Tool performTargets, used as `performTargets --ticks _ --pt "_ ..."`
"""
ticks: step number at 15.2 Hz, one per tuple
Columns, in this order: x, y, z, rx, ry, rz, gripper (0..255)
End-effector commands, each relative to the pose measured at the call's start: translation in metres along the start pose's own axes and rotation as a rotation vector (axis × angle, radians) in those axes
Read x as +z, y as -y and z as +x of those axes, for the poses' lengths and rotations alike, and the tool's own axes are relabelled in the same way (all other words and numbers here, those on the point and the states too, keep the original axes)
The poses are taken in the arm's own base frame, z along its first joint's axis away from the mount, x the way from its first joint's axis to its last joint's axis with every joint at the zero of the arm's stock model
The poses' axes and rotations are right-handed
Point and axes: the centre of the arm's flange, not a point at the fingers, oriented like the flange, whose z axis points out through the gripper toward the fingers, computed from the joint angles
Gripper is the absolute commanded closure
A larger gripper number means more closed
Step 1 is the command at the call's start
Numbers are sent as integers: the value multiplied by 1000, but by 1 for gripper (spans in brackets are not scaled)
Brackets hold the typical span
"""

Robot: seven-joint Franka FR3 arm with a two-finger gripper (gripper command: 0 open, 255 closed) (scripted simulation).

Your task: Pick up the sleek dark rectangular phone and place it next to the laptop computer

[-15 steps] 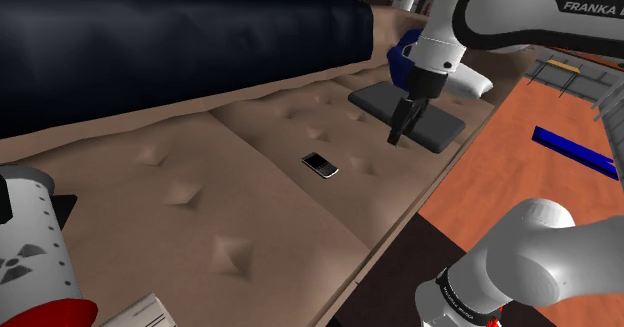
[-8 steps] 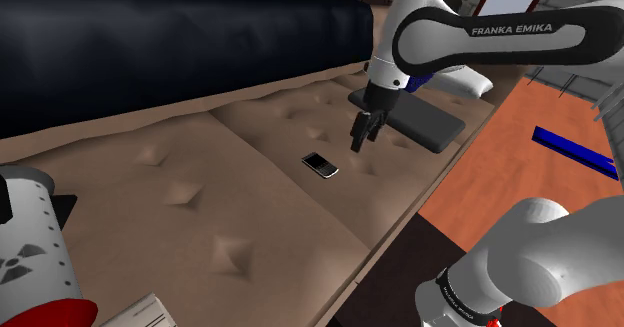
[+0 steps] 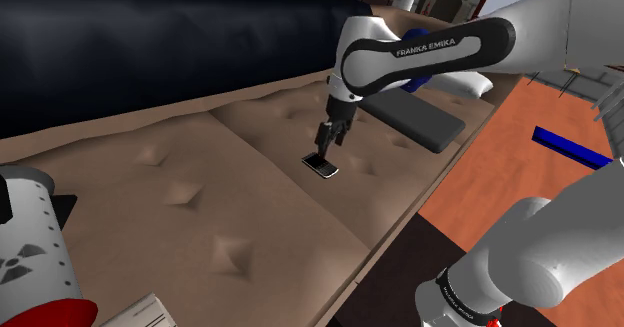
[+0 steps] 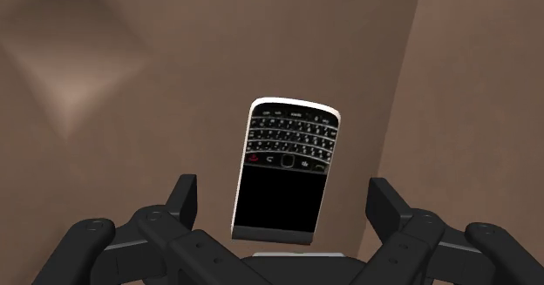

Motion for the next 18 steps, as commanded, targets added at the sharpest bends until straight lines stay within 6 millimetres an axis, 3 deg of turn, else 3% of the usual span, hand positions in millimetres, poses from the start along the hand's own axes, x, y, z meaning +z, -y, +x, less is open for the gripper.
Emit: performTargets --ticks 1,9,17,18 --pt "18 6 22 -12 -1 -7 0" --pt "61 6 26 -14 -1 -8 0" --pt "61 6 26 -14 0 -8 0" --pt "61 6 26 -14 0 -8 255"
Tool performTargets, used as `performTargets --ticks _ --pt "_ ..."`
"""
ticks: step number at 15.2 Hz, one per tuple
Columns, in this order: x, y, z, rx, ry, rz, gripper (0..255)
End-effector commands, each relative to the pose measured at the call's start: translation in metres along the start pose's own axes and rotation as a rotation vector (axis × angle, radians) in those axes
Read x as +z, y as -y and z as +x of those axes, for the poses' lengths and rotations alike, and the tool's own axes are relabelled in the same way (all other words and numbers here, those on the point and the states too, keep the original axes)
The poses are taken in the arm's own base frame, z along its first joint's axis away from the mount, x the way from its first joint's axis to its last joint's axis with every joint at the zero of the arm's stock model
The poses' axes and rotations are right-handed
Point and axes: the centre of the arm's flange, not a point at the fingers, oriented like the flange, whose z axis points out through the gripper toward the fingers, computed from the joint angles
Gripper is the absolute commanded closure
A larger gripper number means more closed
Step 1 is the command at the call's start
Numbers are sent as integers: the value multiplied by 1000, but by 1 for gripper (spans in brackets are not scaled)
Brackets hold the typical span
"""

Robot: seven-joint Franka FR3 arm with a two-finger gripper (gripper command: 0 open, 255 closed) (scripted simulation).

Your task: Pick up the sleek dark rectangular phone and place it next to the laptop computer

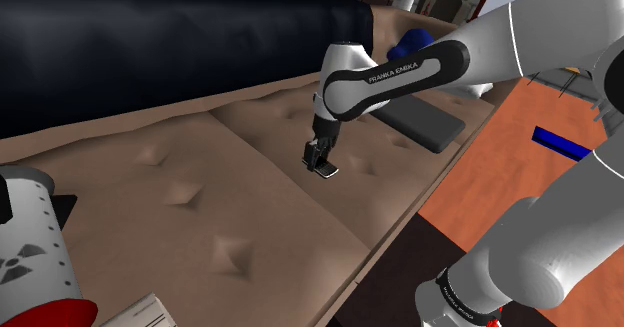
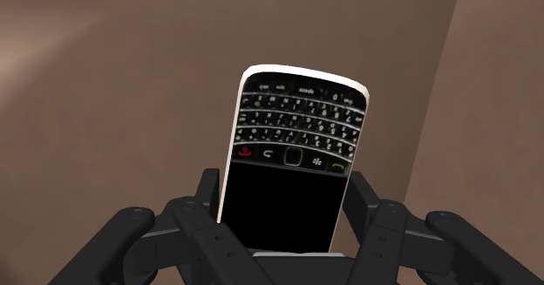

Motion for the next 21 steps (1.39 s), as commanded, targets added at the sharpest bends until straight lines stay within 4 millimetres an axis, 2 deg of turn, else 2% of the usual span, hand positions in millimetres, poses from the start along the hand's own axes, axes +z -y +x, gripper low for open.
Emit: performTargets --ticks 1,9,21 --pt "1 1 0 -1 3 1 255" --pt "1 1 0 -1 3 1 255" --pt "-62 5 -4 -1 3 1 255"
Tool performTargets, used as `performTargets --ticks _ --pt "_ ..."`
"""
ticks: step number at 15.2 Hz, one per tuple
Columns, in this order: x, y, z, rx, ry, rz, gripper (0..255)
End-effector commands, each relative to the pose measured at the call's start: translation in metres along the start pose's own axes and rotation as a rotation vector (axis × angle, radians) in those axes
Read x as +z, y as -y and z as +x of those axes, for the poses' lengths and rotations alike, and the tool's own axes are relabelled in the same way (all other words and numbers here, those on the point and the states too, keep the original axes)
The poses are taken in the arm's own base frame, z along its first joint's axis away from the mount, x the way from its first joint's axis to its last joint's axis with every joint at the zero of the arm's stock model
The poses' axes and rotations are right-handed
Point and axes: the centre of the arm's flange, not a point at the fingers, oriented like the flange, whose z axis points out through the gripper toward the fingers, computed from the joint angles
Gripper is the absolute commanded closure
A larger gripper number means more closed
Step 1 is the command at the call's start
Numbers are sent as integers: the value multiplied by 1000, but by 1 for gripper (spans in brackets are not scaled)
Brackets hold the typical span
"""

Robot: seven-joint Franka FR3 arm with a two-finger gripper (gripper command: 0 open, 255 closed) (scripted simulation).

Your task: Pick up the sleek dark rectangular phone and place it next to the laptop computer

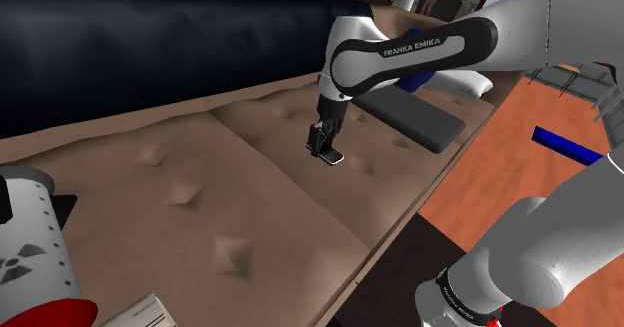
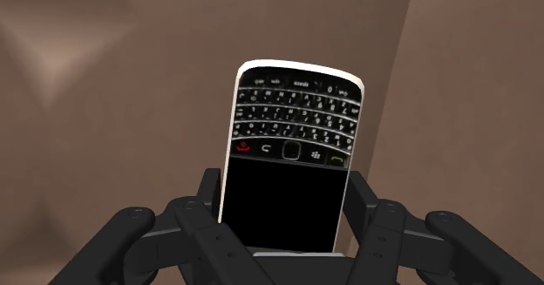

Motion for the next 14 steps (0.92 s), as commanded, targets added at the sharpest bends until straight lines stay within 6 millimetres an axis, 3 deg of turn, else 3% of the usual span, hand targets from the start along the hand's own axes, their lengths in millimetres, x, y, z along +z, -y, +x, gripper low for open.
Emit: performTargets --ticks 1,13,14 --pt "-11 1 0 0 0 0 255" --pt "-72 6 -5 0 0 0 255" --pt "-73 -6 -10 0 0 0 255"
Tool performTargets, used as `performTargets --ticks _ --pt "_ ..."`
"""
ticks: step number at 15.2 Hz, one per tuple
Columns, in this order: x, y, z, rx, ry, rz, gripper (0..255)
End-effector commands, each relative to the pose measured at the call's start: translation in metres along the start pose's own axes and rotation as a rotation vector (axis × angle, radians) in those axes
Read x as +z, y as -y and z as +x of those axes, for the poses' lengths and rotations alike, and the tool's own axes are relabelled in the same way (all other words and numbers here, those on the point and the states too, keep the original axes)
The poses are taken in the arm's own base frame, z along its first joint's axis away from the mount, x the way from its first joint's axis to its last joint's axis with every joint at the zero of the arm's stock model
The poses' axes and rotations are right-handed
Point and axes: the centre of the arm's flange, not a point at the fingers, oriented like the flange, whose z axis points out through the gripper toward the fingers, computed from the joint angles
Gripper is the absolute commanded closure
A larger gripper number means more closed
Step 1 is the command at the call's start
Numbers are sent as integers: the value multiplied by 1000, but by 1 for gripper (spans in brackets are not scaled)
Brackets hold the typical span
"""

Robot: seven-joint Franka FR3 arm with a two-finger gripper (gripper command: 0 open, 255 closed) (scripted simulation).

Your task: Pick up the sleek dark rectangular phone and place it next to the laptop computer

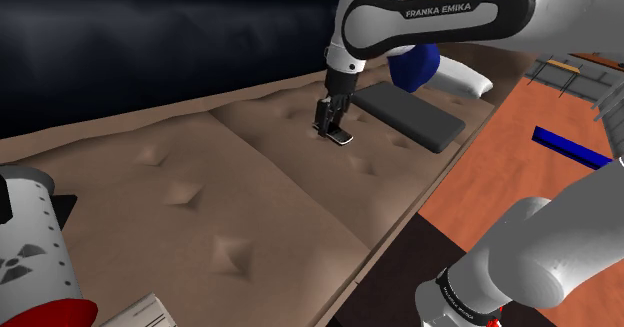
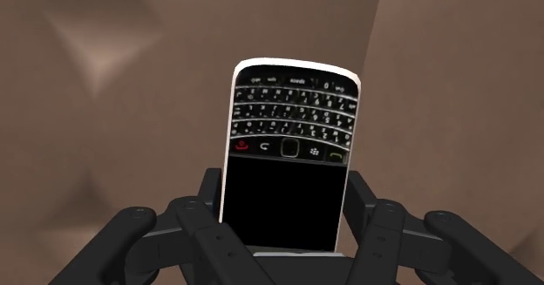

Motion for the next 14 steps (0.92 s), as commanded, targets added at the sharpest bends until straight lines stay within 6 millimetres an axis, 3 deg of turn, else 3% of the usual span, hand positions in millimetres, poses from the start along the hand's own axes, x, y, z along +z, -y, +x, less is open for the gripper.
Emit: performTargets --ticks 1,14 --pt "-4 -19 -8 0 0 0 255" --pt "-10 -176 -77 0 0 0 255"
